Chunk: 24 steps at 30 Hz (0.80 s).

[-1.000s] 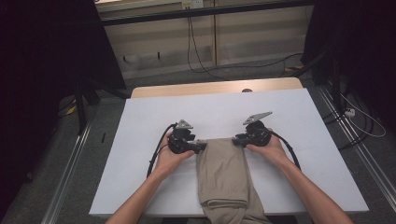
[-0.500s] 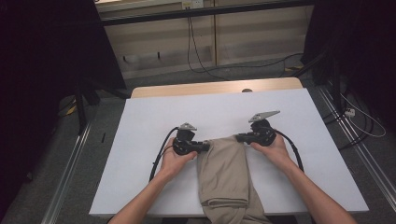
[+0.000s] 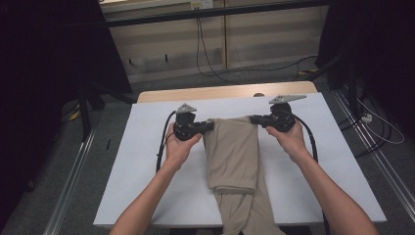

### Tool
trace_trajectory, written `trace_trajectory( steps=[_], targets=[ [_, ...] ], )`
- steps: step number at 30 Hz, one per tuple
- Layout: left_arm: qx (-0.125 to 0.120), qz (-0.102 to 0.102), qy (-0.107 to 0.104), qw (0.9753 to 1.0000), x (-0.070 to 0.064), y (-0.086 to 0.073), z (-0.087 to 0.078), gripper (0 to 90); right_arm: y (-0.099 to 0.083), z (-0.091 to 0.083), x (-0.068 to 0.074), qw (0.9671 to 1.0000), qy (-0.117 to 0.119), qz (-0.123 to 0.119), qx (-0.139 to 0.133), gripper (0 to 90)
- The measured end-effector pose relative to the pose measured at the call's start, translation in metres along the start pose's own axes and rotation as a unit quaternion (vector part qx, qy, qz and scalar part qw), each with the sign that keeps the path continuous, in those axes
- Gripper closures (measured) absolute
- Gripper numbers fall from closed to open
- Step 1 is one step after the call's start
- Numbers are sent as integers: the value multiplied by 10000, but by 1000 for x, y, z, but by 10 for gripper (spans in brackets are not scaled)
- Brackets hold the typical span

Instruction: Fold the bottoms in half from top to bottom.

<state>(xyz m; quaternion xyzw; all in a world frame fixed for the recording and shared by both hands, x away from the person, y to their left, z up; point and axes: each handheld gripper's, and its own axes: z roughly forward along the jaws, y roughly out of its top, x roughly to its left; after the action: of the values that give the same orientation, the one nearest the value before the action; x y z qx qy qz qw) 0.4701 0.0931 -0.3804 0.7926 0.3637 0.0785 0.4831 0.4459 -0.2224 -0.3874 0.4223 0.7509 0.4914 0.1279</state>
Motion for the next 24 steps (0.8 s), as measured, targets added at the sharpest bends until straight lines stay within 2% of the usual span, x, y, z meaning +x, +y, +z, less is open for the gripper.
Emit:
trace_trajectory(
  steps=[1, 2, 4, 6, 9, 10, 13, 14, 15, 16, 18, 19, 20, 22, 24],
  targets=[
    [-89, 21, 104, 9999, 3, 12, -1, 794, 13, 1, -2, 9999, -86, -16, -80, 874],
    [-89, 21, 104, 9999, 3, 12, -1, 794, 20, 1, -3, 9999, -101, -9, -122, 874],
    [-197, -2, 198, 9996, 7, 24, -2, 795, 33, 2, -6, 9996, -166, -15, -206, 874],
    [-371, -123, 256, 9989, 15, 40, -1, 795, 44, 3, -9, 9994, -194, -8, -275, 874],
    [-379, -162, 300, 9987, 21, 49, 1, 795, 55, 4, -11, 9991, -251, -15, -343, 874],
    [-419, -179, 312, 9985, 27, 56, 5, 795, 66, 6, -14, 9988, -280, -31, -398, 874],
    [-470, -221, 353, 9980, 32, 62, 10, 795, 77, 11, -21, 9985, -354, -12, -407, 874],
    [-449, -220, 410, 9979, 36, 69, 13, 795, 81, 12, -24, 9984, -356, -10, -444, 874],
    [-449, -220, 410, 9979, 36, 69, 13, 794, 85, 13, -26, 9982, -385, 7, -462, 874],
    [-483, -285, 421, 9975, 39, 76, 16, 795, 88, 14, -28, 9980, -408, 26, -480, 873],
    [-477, -287, 442, 9975, 40, 80, 16, 795, 91, 15, -29, 9978, -436, 31, -499, 874],
    [-505, -261, 479, 9972, 42, 89, 16, 795, 97, 16, -31, 9974, -495, 37, -523, 874],
    [-505, -261, 479, 9972, 42, 89, 16, 795, 100, 16, -32, 9971, -511, 58, -556, 874],
    [-616, -334, 508, 9962, 46, 101, 15, 795, 105, 17, -34, 9966, -542, 87, -620, 874],
    [-622, -324, 539, 9961, 49, 105, 17, 795, 111, 17, -36, 9960, -582, 109, -663, 873]
  ],
)
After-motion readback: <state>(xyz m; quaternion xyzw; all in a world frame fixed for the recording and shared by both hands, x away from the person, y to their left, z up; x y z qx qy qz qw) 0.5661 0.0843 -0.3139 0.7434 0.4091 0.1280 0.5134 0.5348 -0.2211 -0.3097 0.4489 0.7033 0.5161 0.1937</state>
